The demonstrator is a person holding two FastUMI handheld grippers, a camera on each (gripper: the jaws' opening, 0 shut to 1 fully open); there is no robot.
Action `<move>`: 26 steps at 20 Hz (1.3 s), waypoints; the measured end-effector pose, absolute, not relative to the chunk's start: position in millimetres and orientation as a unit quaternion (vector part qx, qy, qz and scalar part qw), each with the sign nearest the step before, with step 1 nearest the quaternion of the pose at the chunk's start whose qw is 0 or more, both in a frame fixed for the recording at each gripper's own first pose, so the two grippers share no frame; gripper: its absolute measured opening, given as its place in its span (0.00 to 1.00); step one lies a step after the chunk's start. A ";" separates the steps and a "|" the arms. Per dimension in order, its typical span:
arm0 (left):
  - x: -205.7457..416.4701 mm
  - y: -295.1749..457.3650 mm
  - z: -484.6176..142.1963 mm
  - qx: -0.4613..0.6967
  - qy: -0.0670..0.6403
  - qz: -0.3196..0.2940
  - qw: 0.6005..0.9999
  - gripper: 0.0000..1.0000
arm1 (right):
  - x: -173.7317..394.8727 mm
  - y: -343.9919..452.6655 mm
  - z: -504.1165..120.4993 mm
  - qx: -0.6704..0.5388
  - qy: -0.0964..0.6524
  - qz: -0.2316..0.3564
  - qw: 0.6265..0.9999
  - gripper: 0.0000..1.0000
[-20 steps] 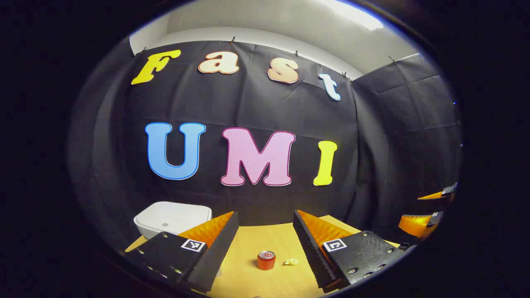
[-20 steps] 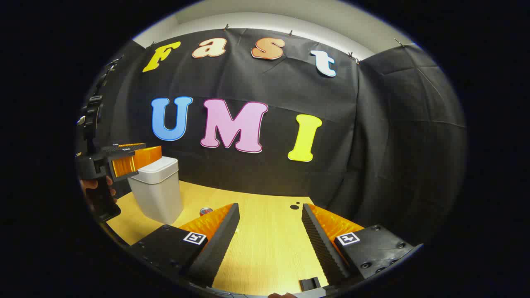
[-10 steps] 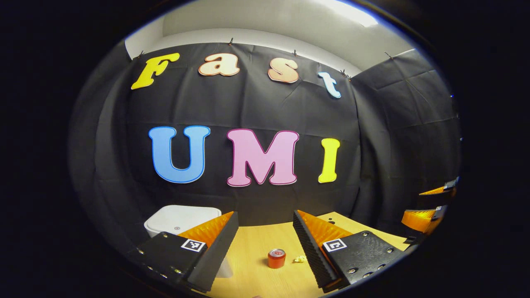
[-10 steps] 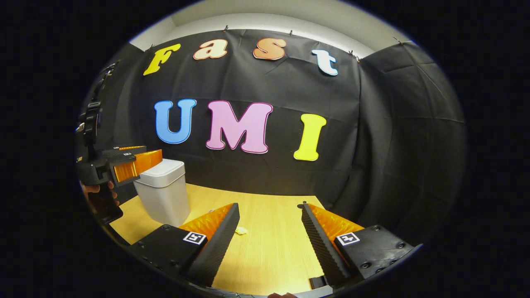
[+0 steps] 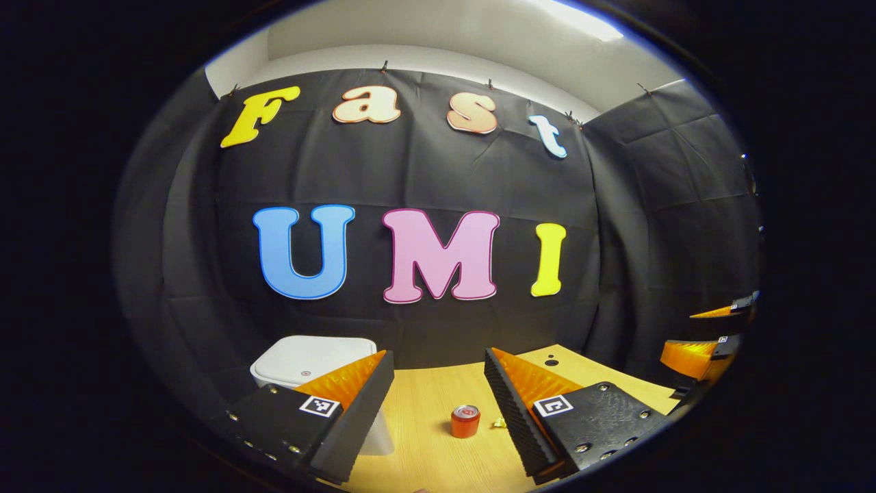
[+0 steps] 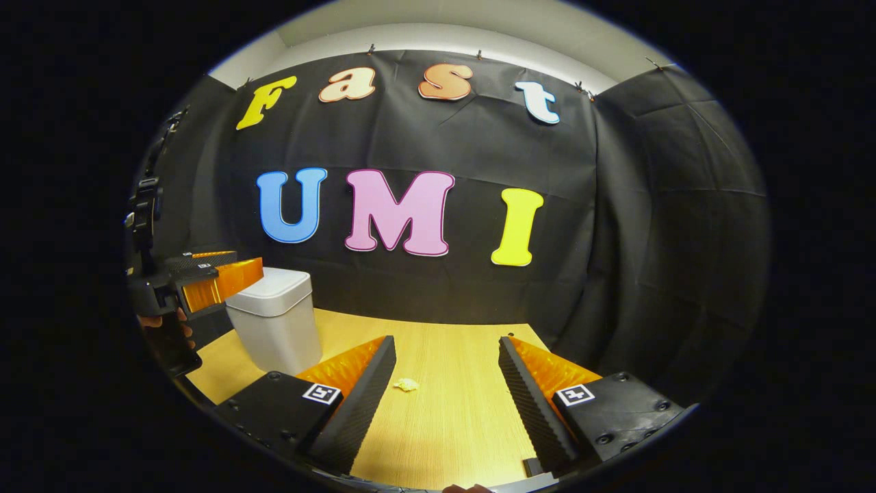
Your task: Press the lid of the desktop garbage bin to open it, pick up the crumpled paper on the desktop and throw it into the bin, then pick up the pop can on the desktop and drop it into the bin, and finally close the garbage bin lid.
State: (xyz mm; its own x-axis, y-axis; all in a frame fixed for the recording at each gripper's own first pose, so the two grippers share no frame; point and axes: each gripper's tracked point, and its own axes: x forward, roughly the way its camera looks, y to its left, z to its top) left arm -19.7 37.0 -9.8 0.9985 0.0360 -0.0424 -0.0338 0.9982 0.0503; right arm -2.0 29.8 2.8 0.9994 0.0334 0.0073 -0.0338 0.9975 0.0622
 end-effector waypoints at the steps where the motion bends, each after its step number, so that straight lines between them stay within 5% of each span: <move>1: -17.2 43.6 -13.5 0.023 0.027 0.020 0.999 0.88 | -2.8 28.3 3.8 0.032 -0.004 0.015 0.999 0.98; 10: -0.2 153.3 -29.8 -0.033 0.080 0.093 0.992 0.88 | -10.9 21.2 -13.4 0.027 0.017 0.004 0.999 0.98; 19: 21.3 196.9 -17.1 0.009 0.091 0.089 0.992 0.87 | -10.7 31.5 -11.5 0.028 0.015 0.008 0.999 0.98; 21: 27.1 195.8 -20.8 0.014 0.100 0.079 0.992 0.68 | -12.0 30.7 -13.1 0.027 0.018 0.004 0.999 0.98; 22: 30.3 195.6 -23.3 0.018 0.108 0.072 0.991 0.42 | -12.1 29.7 -13.3 0.027 0.019 0.003 0.999 0.98; 26: 49.7 203.9 -28.6 0.011 0.138 0.050 0.989 0.15 | -12.9 29.2 -13.1 0.026 0.020 0.000 0.999 0.98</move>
State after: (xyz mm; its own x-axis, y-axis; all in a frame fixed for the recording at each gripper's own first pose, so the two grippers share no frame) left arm 49.7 203.9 -28.6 0.9568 0.1023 -0.2721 -0.0961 0.9947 0.0363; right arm -12.9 29.2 -13.1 0.9992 0.0001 -0.0403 0.0020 0.9986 0.0526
